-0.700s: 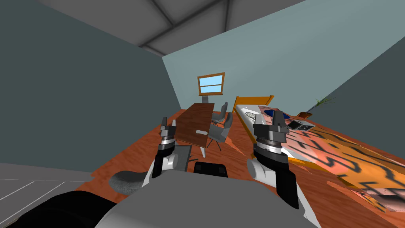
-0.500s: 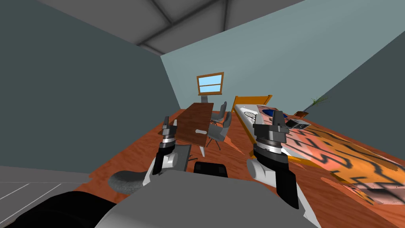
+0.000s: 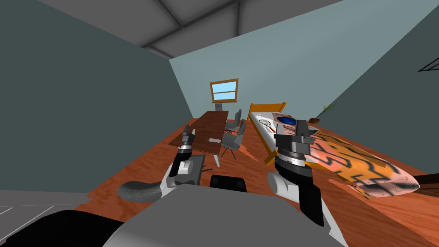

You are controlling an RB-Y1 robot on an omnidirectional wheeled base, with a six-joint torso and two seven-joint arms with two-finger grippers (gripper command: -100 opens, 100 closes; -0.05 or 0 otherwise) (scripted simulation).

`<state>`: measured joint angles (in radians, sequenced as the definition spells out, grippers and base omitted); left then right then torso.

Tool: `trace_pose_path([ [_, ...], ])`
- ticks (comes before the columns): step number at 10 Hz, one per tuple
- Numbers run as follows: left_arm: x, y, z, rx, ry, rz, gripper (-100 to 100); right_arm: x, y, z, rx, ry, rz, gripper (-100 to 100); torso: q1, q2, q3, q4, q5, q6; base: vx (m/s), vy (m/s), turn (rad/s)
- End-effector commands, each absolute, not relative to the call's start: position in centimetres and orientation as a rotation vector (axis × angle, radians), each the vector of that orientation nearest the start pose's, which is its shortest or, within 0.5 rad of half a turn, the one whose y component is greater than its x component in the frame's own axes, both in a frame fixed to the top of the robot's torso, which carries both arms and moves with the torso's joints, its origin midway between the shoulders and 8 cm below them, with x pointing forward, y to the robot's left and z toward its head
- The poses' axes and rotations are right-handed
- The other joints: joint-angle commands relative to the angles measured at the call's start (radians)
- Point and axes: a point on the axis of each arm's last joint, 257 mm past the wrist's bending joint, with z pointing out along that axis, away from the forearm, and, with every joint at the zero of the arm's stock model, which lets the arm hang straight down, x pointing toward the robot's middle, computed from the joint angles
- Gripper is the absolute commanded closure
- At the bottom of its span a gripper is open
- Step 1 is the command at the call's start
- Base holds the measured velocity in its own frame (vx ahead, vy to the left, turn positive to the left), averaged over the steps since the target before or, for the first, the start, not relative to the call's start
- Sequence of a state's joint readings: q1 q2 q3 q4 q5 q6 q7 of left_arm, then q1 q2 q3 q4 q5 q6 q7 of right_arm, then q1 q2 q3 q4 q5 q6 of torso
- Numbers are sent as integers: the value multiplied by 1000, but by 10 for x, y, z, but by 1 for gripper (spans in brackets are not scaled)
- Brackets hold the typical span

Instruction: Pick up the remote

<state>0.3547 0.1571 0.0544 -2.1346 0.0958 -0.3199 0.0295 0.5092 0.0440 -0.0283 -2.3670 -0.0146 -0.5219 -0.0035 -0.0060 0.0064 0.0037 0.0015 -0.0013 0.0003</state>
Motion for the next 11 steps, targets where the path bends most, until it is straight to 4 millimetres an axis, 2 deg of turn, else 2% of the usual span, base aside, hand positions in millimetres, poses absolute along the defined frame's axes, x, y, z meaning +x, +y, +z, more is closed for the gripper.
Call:
trace_pose_path([
  [1, 419, 297, -34, -791, 825, -1307, -100, 317, -291, 64, 611, 494, 1301, 0, 0, 0, 0, 0, 0, 0, -68, -58, -27],
  [3, 446, 301, -53, -841, 882, -1295, -100, 317, -291, 64, 611, 494, 1301, 0, 4, -2, -1, -1, 1, 0, -71, -41, -91],
  [4, 448, 302, -57, -853, 893, -1290, -100, 317, -291, 64, 611, 494, 1301, 0, 3, -2, -1, 0, 1, 0, -62, -51, -41],
  [5, 461, 304, -67, -880, 923, -1282, -100, 317, -291, 64, 611, 495, 1301, 0, 3, -2, -1, 0, 1, -1, -58, -58, -81],
  [6, 462, 305, -70, -888, 930, -1279, -100, 317, -291, 64, 611, 494, 1301, 0, 3, -2, -1, -1, 1, 0, -41, -47, -41],
  [7, 476, 308, -81, -917, 961, -1269, -100, 317, -291, 64, 611, 495, 1301, 0, 3, -3, -2, -1, 1, -1, -31, -48, -97],
  [8, 477, 308, -84, -927, 970, -1265, -100, 317, -291, 64, 611, 495, 1301, 0, 3, -4, -2, -1, 1, 0, -33, -39, -41],
  [9, 490, 311, -93, -952, 996, -1257, -100, 317, -291, 64, 611, 495, 1301, 0, 4, -4, -2, -1, 1, -1, -46, -55, -77],
  [10, 492, 311, -98, -968, 1011, -1249, -100, 317, -291, 64, 611, 495, 1301, 0, 3, -4, -2, -1, 1, 0, -41, -45, -46],
  [11, 504, 314, -107, -995, 1041, -1240, -100, 317, -291, 64, 611, 495, 1301, 0, 4, -4, -2, -1, 1, -1, -37, -49, -74],
])
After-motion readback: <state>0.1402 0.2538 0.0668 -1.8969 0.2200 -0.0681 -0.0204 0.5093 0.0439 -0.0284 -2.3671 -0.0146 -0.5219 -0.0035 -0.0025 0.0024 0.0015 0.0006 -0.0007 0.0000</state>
